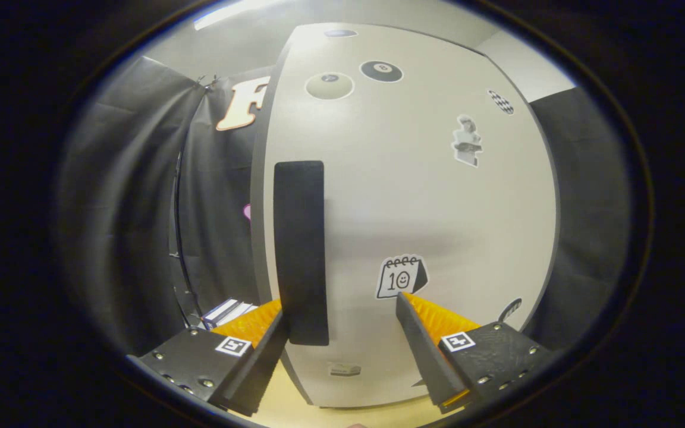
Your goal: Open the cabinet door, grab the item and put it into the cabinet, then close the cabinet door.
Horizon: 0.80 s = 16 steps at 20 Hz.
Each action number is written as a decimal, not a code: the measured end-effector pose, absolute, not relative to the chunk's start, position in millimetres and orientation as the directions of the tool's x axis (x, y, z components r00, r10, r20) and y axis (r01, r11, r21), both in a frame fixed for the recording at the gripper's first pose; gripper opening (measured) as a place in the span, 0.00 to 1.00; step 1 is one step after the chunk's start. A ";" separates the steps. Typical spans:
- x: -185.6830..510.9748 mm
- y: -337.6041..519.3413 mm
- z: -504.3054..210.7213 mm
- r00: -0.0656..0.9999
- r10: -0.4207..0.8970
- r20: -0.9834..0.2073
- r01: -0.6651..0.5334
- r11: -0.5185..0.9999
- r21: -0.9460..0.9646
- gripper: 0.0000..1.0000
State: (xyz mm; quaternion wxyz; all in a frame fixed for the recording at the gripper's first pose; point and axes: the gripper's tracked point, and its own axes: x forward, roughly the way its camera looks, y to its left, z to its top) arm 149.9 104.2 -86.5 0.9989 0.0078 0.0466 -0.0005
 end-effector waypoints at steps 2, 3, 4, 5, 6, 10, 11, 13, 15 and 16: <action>150.9 103.9 -86.6 0.996 -0.015 -0.088 0.016 1.000 0.011 1.00; 150.8 104.2 -86.6 0.996 -0.022 -0.089 0.024 1.000 0.014 1.00; 150.2 104.2 -85.3 0.996 -0.024 -0.081 0.025 1.000 0.008 1.00; 150.7 103.9 -86.0 0.997 -0.024 -0.079 0.024 1.000 0.008 1.00; 151.3 103.9 -84.9 0.997 -0.024 -0.072 0.025 1.000 0.012 1.00; 151.1 103.7 -84.7 0.997 -0.025 -0.077 0.026 1.000 0.013 1.00; 148.5 105.2 -85.2 0.996 -0.019 -0.084 0.021 0.999 0.025 1.00; 139.0 104.9 -75.0 0.998 -0.013 -0.068 0.016 0.999 0.047 1.00; 119.0 103.0 -64.7 0.998 -0.004 -0.059 0.007 0.998 0.058 1.00; 106.6 100.1 -61.3 0.998 0.003 -0.065 0.001 0.998 0.062 1.00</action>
